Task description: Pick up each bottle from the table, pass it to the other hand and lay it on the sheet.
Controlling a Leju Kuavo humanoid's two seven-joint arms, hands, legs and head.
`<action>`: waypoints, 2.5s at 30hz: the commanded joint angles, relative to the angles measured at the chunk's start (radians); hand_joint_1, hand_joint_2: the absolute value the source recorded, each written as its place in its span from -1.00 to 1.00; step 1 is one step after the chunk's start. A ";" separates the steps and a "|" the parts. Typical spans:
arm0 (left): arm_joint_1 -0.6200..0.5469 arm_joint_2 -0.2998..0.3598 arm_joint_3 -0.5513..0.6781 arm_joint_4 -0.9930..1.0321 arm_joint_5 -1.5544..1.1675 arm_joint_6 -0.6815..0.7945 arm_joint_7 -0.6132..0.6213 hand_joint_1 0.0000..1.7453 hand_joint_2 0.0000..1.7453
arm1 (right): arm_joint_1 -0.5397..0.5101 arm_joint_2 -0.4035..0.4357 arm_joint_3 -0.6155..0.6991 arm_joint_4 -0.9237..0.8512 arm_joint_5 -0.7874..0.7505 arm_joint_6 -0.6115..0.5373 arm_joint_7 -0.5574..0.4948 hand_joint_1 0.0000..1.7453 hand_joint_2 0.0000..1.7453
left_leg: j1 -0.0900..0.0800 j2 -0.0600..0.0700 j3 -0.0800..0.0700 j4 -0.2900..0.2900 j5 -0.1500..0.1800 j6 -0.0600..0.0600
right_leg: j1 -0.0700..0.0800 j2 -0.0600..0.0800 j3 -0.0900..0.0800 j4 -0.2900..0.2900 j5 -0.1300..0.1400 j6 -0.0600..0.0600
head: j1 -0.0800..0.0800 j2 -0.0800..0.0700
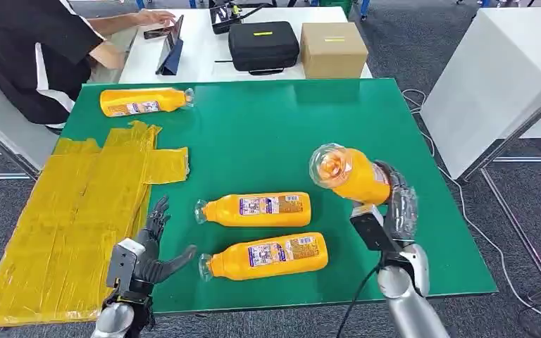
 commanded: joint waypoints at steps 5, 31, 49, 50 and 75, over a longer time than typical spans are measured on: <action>-0.075 0.035 -0.228 -0.229 -0.027 -0.037 0.068 -1.00 1.00 | -0.100 0.114 0.194 0.054 -0.142 0.113 -0.118 1.00 1.00 | 0.000 0.002 -0.001 0.001 0.000 -0.002 | 0.000 0.002 -0.002 0.001 0.000 0.000 | 0.000 0.000; -0.094 0.017 -0.334 -0.288 -0.064 -0.014 0.096 -1.00 1.00 | -0.139 0.143 0.355 0.095 -0.170 0.349 -0.055 1.00 1.00 | 0.000 0.003 0.001 0.000 -0.001 -0.003 | 0.000 0.003 0.000 0.000 0.000 0.000 | 0.000 0.000; -0.139 0.018 -0.337 -0.244 -0.019 -0.024 0.098 -1.00 1.00 | -0.179 0.152 0.412 0.142 -0.197 0.474 -0.035 1.00 1.00 | 0.000 0.002 0.001 0.000 0.000 -0.003 | 0.000 0.002 0.000 -0.001 0.000 -0.001 | 0.000 0.000; -0.139 0.018 -0.337 -0.244 -0.019 -0.024 0.098 -1.00 1.00 | -0.179 0.152 0.412 0.142 -0.197 0.474 -0.035 1.00 1.00 | 0.000 0.002 0.001 0.000 -0.001 -0.003 | 0.000 0.002 0.000 -0.001 0.000 -0.001 | 0.000 0.000; -0.163 0.012 -0.348 -0.219 0.022 -0.032 0.093 0.20 1.00 | -0.169 0.157 0.410 0.163 -0.247 0.574 -0.037 1.00 1.00 | 0.000 0.000 0.000 -0.001 0.000 -0.002 | 0.000 0.000 -0.001 -0.001 0.000 0.000 | 0.000 0.000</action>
